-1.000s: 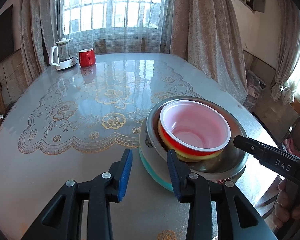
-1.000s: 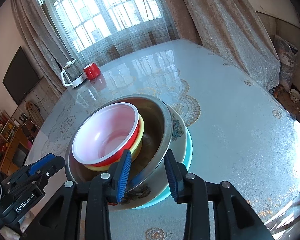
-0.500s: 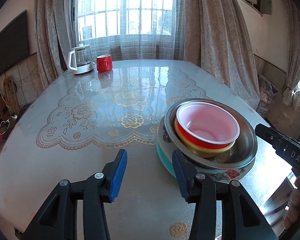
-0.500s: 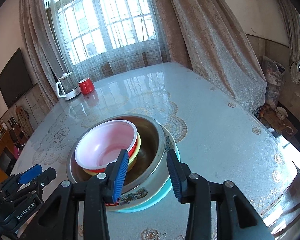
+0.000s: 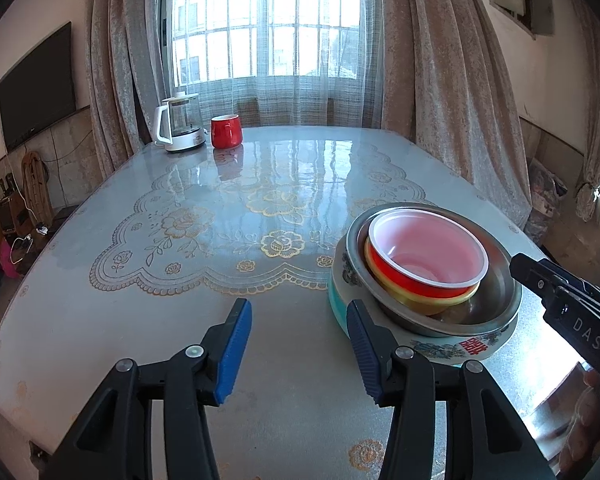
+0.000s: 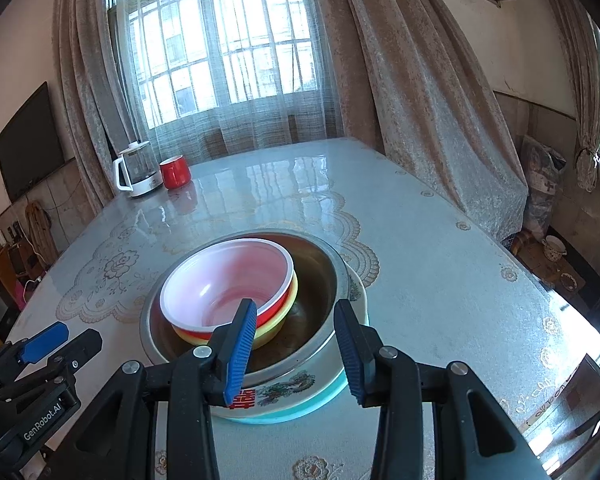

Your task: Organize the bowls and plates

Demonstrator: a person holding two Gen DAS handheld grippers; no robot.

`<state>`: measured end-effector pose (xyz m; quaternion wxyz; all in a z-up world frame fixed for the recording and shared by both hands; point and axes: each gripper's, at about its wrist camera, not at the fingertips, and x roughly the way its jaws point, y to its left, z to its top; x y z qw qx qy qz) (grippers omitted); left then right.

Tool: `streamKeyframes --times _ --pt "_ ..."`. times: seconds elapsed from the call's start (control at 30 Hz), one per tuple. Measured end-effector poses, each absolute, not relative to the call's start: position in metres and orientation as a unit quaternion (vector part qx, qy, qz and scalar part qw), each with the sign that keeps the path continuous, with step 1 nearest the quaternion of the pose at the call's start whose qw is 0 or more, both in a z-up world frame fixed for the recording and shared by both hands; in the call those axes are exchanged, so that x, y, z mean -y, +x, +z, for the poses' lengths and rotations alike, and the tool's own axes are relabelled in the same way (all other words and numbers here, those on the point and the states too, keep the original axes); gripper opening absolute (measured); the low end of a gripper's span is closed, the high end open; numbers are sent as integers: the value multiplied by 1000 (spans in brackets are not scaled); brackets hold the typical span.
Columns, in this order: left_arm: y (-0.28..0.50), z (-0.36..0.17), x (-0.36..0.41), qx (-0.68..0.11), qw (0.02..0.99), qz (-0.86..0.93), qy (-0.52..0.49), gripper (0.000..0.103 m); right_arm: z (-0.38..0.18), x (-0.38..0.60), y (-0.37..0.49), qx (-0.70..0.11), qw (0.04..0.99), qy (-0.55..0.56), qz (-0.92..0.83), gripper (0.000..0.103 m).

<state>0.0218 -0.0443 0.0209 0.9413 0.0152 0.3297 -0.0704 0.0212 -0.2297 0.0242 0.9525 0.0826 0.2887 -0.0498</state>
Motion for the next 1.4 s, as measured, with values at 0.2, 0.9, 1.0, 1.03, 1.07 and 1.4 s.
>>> streamKeyframes --times 0.2,0.9,1.0,1.03,1.07,1.4 --pt "21 23 46 -327 942 -71 16 55 23 231 22 -288 952 88 -52 41" --pt "20 24 48 -323 944 -69 24 64 23 232 21 -288 952 89 -49 41" --pt "19 24 49 -323 944 -68 25 64 22 232 21 -289 952 89 -49 41" --pt "19 24 49 -322 944 -68 24 64 22 232 21 -289 952 90 -49 41" --pt "19 24 49 -322 944 -68 24 65 22 232 21 -289 952 89 -49 41" --pt "18 25 48 -320 945 -68 29 66 21 230 20 -288 952 89 -47 41"
